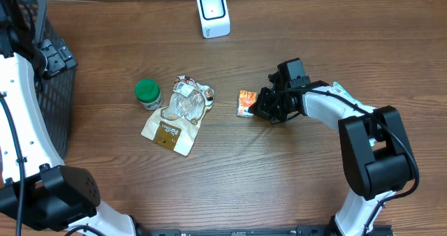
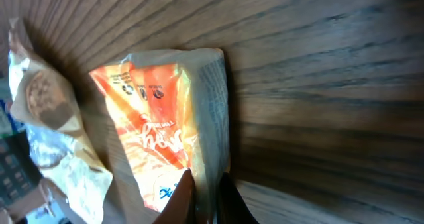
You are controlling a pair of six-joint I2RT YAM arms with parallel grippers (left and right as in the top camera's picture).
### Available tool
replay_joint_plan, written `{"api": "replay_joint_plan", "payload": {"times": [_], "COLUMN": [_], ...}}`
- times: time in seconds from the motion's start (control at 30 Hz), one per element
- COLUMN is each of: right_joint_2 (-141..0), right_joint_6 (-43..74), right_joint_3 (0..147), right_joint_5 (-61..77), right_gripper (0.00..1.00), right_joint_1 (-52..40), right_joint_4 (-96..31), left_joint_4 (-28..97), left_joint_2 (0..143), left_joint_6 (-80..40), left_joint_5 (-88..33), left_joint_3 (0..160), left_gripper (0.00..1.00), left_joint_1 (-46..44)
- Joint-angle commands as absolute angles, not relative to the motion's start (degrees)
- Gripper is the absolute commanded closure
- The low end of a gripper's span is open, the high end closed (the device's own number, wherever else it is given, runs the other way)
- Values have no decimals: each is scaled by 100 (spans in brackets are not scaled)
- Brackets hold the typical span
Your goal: Scan the item barcode
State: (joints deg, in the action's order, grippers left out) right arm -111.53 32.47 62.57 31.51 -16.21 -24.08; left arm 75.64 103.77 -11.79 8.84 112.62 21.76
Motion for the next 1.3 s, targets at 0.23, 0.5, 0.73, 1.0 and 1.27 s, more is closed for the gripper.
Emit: {"api": "replay_joint_plan", "payload": {"times": [0.23,0.5,0.73,1.0,1.27], "right_joint_2": [-10269,-9703,-9697,-9697,-9677], "right_joint_6": [2228,3636,5607,6670,6466], "right_joint_3": [6431,6434,6434,6434,6431], "right_joint_5": [6442,8274,8569,8796,8967], "right_gripper": [96,96,96,96,96], "right_joint_1": [-1131,-539,-397,-399,-471], "right_joint_4": [-2152,-1070,-75,1216,1791], "left_joint_4": [7564,7564,7564,7564,7564], "left_joint_2": [10436,10436,10436,10436,10436], "left_joint_6": [-1092,-1092,-1092,-1092,-1092], "left_joint_5": [895,895,897,895,895], "left_joint_3": [11251,11251,11251,11251,11251], "left_gripper": [0,0,0,0,0], "left_joint_1": [2171,2171,2171,2171,2171]}}
